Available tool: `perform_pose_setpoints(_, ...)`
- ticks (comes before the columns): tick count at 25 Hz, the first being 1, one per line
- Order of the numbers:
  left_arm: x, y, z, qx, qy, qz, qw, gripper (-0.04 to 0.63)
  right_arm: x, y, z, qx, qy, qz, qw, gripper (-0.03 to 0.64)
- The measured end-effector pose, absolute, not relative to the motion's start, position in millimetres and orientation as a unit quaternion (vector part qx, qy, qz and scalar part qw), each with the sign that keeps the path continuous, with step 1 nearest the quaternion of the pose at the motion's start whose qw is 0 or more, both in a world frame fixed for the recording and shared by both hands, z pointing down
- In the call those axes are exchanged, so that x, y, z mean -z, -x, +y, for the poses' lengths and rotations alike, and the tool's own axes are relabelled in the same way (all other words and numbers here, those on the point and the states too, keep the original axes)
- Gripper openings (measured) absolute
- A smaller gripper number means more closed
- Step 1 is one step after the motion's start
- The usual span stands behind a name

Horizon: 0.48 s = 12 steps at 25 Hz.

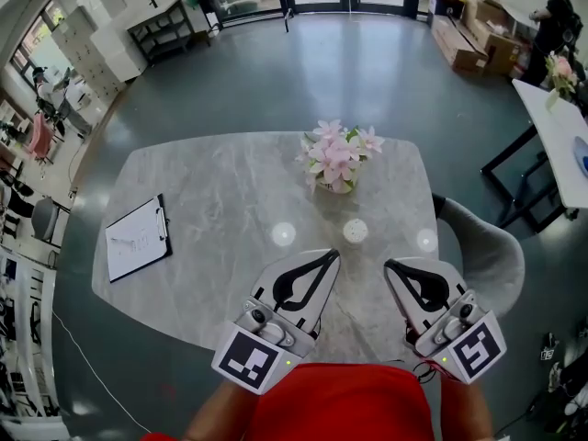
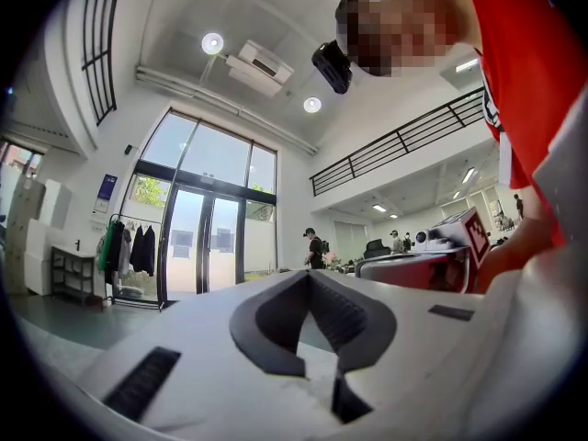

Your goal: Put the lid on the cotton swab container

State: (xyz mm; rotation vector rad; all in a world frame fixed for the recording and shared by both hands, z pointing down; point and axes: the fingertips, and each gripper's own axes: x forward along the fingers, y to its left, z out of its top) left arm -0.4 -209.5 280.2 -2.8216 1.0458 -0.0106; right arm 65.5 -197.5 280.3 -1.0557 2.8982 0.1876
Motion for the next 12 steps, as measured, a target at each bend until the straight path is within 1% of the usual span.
perform_pose_setpoints(12, -280.2, 0.5, -208.3, 0.005, 0.936, 0.346, 0.062, 0.008, -271.8, -66.5, -201.1, -0.050, 0.351, 0.934, 0.041, 0.017)
